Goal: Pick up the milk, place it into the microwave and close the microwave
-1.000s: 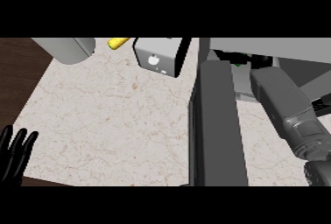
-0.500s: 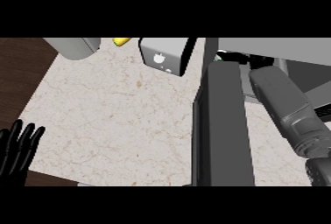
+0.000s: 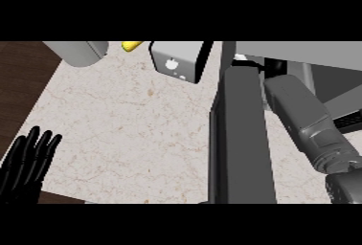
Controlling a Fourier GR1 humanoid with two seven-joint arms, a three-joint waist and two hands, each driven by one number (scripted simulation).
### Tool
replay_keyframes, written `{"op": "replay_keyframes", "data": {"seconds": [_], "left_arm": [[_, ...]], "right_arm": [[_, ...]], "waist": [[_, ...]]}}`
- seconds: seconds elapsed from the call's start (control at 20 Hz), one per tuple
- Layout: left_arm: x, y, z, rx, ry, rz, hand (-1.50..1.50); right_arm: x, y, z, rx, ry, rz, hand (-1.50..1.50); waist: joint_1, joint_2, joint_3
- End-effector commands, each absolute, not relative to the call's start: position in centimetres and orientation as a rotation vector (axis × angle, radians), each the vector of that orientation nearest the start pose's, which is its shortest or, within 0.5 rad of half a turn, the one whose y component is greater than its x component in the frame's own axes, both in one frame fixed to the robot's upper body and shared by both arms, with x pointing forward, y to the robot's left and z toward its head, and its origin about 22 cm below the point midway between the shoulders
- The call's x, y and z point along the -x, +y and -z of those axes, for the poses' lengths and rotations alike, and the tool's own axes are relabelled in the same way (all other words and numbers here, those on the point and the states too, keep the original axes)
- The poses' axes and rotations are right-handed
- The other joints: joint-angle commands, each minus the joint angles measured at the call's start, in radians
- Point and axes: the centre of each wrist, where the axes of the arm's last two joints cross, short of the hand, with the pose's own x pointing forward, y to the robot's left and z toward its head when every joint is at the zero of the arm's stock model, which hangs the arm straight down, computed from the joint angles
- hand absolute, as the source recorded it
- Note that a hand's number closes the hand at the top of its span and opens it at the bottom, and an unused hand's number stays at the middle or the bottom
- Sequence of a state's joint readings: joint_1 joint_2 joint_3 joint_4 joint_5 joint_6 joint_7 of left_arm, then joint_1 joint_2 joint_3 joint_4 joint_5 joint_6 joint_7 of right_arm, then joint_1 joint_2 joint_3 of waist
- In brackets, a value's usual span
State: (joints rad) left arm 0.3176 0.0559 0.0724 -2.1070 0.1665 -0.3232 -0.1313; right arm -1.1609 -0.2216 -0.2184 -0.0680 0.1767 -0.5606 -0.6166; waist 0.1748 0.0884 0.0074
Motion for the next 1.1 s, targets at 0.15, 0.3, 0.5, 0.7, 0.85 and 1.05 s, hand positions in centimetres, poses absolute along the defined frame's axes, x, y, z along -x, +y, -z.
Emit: {"op": "replay_keyframes", "data": {"seconds": [0.15,0.3,0.5,0.7,0.85,1.05], "left_arm": [[-16.3,26.3,-7.0,0.176,-1.95,0.151,-1.5],[-16.2,25.8,-6.9,0.163,-1.944,0.142,-1.5],[-15.9,25.6,-7.4,0.164,-1.953,0.153,-1.5],[-16.2,24.6,-7.7,0.182,-1.962,0.16,-1.5],[-16.4,24.0,-7.4,0.171,-1.96,0.14,-1.5],[-16.3,24.0,-7.0,0.177,-1.95,0.15,-1.5]], "right_arm": [[-44.9,-20.6,-5.0,0.603,-1.806,-0.193,-1.5],[-45.0,-22.0,-5.4,0.61,-1.814,-0.184,-1.5],[-44.2,-23.1,-4.0,0.62,-1.802,-0.181,-1.5],[-44.1,-24.4,-4.0,0.583,-1.831,-0.188,-1.5],[-43.9,-24.0,-3.5,0.52,-1.81,-0.22,-1.5],[-43.6,-24.0,-2.8,0.471,-1.828,-0.17,-1.5]], "waist": [[-0.015,-0.007,-0.001],[-0.017,-0.01,-0.001],[-0.02,-0.016,0.0],[-0.033,-0.02,0.0],[-0.041,-0.026,-0.001],[-0.042,-0.028,-0.001]]}}
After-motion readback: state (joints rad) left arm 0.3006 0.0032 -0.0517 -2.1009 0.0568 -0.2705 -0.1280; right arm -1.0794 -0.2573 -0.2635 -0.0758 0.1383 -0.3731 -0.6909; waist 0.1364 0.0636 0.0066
